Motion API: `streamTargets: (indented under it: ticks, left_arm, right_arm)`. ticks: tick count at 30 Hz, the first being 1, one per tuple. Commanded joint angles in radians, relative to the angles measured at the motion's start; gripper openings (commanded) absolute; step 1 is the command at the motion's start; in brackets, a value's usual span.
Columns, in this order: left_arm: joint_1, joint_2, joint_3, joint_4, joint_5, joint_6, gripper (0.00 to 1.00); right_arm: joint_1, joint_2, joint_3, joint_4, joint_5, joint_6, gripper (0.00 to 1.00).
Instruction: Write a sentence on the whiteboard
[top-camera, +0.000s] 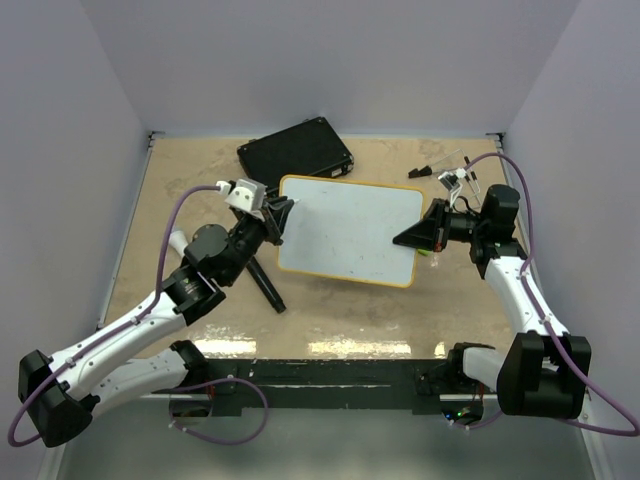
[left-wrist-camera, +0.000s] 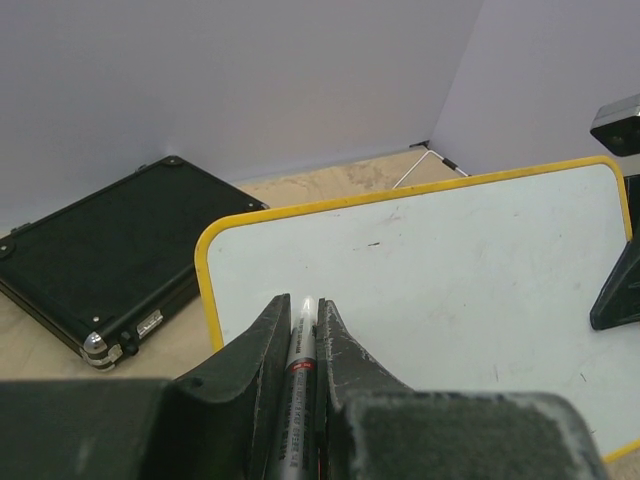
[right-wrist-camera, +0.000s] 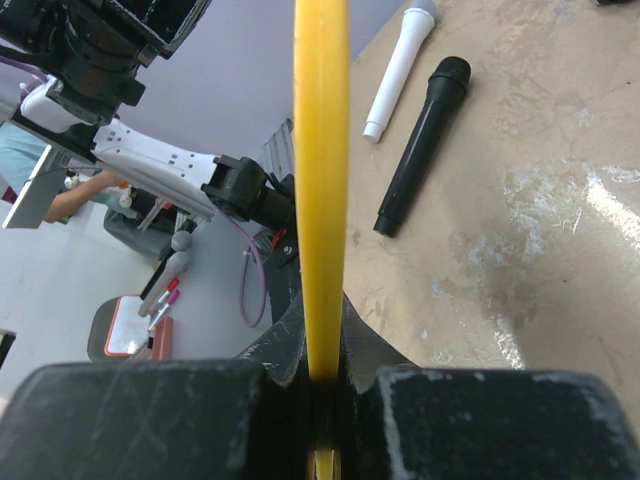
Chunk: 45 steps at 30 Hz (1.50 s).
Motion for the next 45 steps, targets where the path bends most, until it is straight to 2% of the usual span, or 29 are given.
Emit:
streamTargets:
  ticks: [1, 30, 45]
  left_arm:
    - [-0.003, 0.000, 0.015, 0.067, -0.024, 0.028, 0.00]
    - [-0.004, 0.046, 0.005, 0.064, -0.045, 0.059, 0.00]
    - [-0.003, 0.022, -0.029, 0.027, -0.040, 0.038, 0.00]
  right_arm:
    - [0.004, -0.011, 0.057, 0.029, -0.029, -0.008, 0.00]
    - [0.004, -0.021, 0.054, 0.032, -0.029, -0.003, 0.00]
    - [0.004, -0.024, 0.053, 0.032, -0.029, -0.001, 0.00]
